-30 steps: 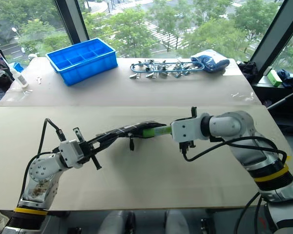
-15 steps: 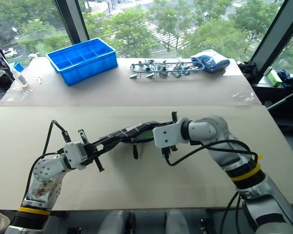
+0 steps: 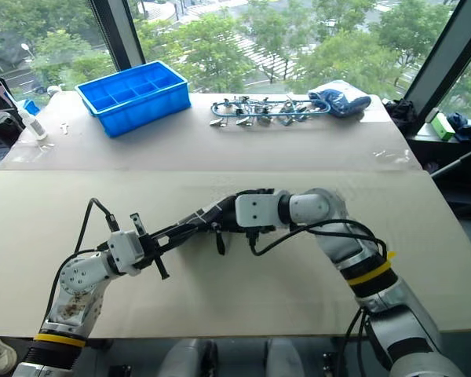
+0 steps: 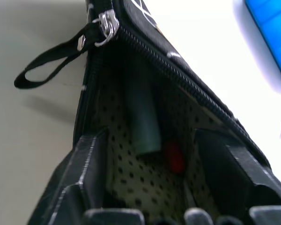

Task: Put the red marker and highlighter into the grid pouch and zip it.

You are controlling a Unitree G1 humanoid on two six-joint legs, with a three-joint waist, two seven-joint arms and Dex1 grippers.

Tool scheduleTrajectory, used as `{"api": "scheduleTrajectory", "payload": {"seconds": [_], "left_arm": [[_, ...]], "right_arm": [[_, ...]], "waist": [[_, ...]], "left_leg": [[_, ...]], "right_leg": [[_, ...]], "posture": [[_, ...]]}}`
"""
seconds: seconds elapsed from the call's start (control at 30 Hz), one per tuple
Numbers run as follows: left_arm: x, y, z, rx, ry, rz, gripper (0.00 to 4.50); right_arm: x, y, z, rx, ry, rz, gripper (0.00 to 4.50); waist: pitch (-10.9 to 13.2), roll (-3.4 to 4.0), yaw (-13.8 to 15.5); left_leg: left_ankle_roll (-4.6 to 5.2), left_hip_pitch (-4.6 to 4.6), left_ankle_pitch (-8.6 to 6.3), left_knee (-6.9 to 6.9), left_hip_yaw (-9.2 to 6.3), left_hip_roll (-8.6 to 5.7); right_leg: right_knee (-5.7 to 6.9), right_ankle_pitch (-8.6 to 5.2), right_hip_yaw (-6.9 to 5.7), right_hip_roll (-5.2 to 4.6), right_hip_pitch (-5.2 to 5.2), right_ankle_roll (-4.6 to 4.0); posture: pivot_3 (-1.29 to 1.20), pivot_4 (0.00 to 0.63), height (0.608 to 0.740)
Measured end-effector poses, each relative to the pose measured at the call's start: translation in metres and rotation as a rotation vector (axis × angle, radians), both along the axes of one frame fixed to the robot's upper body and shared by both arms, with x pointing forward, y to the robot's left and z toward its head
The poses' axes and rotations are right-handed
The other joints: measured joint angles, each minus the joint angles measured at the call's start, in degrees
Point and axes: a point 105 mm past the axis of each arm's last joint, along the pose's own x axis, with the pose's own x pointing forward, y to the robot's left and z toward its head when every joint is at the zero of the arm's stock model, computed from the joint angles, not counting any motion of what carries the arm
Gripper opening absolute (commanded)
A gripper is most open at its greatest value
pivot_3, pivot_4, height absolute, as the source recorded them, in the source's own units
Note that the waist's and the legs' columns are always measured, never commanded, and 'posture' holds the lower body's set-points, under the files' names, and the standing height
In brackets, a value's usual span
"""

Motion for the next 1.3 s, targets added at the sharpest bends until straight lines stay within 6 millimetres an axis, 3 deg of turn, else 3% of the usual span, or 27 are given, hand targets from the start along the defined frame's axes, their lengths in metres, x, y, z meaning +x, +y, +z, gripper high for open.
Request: {"api": "scheduleTrajectory", "payload": {"seconds": [0.13,0.27,0.33,0.4,0.5,0.53,0.6,0.73,0.8,0.97,1.1,1.27,1.3], "left_arm": [[-0.001,0.001,-0.001,-0.002,0.005,0.005,0.00],[-0.001,0.000,-0.001,-0.004,0.004,0.002,0.00],[-0.002,0.002,-0.002,-0.003,0.006,0.008,0.00],[-0.001,0.002,-0.002,-0.003,0.006,0.008,0.00],[-0.001,0.002,-0.001,-0.004,0.004,0.010,0.00],[-0.001,0.002,-0.001,-0.004,0.004,0.010,0.00],[-0.001,0.002,-0.001,-0.004,0.005,0.010,0.00],[-0.001,0.002,-0.001,-0.005,0.004,0.009,0.00],[-0.001,0.001,0.000,-0.005,0.002,0.006,0.00],[-0.001,0.002,0.000,-0.004,0.001,0.008,0.00],[0.000,0.000,0.001,-0.007,-0.001,0.004,0.00],[0.000,0.000,0.001,-0.010,0.000,0.005,0.00],[0.000,0.000,0.001,-0.012,0.000,0.005,0.00]], "right_arm": [[0.004,-0.022,0.017,0.037,-0.007,-0.052,3.55],[-0.002,-0.051,0.042,0.317,0.284,-0.152,3.55],[-0.018,-0.071,0.052,0.387,0.394,-0.151,3.55],[-0.033,-0.077,0.042,0.396,0.491,-0.142,3.55],[-0.048,-0.077,-0.003,0.370,0.672,-0.196,3.55],[-0.054,-0.072,-0.023,0.372,0.736,-0.218,3.55],[-0.060,-0.059,-0.039,0.375,0.781,-0.219,3.55],[-0.048,-0.023,-0.055,0.412,0.751,-0.253,3.55],[-0.043,-0.003,-0.055,0.445,0.757,-0.252,3.55],[-0.032,0.013,-0.049,0.488,0.741,-0.276,3.55],[-0.031,0.042,-0.052,0.515,0.794,-0.257,3.55],[-0.024,0.049,-0.042,0.545,0.805,-0.268,3.55],[-0.025,0.050,-0.042,0.547,0.811,-0.268,3.30]], "waist": [[0.00,0.00,-0.01],[0.00,0.00,0.12],[0.00,-0.01,0.61],[-0.02,-0.03,0.52],[-0.06,-0.09,0.35],[-0.06,-0.09,0.19],[-0.06,-0.09,-0.28],[-0.06,-0.09,-0.75],[-0.06,-0.09,-0.78],[-0.06,-0.09,-0.14],[-0.06,-0.09,-0.27],[-0.06,-0.09,-0.22],[-0.06,-0.09,-0.22]], "left_leg": [[0.00,0.01,0.00,-0.01,0.00,0.01],[0.01,0.00,-0.01,-0.01,-0.21,0.08],[0.07,0.03,-0.05,-0.02,-0.33,0.10],[0.09,0.03,-0.06,-0.04,-0.30,0.13],[0.09,0.04,-0.06,-0.03,-0.24,0.16],[0.09,0.08,-0.06,-0.03,-0.23,0.18],[0.08,0.08,-0.05,-0.03,-0.22,0.23],[0.04,0.08,-0.03,-0.01,-0.23,0.20],[0.03,0.05,-0.02,-0.01,-0.24,0.12],[0.04,0.00,-0.03,0.02,-0.25,0.00],[0.03,0.01,-0.02,0.01,-0.25,0.03],[0.04,0.00,-0.02,0.01,-0.25,0.02],[0.04,-0.01,-0.02,0.00,-0.25,0.02]], "right_leg": [[0.00,0.00,0.00,0.02,0.00,-0.01],[0.01,0.00,0.03,-0.03,0.00,-0.02],[-0.05,0.00,-0.07,-0.10,0.10,-0.02],[-0.12,0.00,-0.04,-0.10,0.11,-0.02],[-0.05,0.00,0.04,-0.07,0.03,-0.03],[-0.01,0.00,0.08,-0.04,0.03,-0.03],[0.04,0.00,0.11,0.03,-0.02,-0.05],[0.06,0.00,0.09,0.11,-0.01,-0.07],[0.06,0.00,0.09,0.10,-0.04,-0.07],[0.01,0.01,0.04,-0.02,0.01,-0.02],[0.06,0.01,0.04,0.03,-0.03,-0.03],[0.04,0.01,0.02,0.01,-0.01,-0.03],[0.04,0.01,0.00,0.01,-0.01,-0.03]], "posture": [[0.00,0.150,0.740],[0.00,0.150,0.740],[0.00,0.150,0.740],[0.00,0.150,0.740],[0.00,0.150,0.740],[0.00,0.150,0.740],[0.00,0.150,0.740],[0.00,0.150,0.740],[0.00,0.150,0.740],[0.00,0.150,0.740],[0.00,0.150,0.740],[0.00,0.150,0.740],[0.00,0.150,0.740]]}}
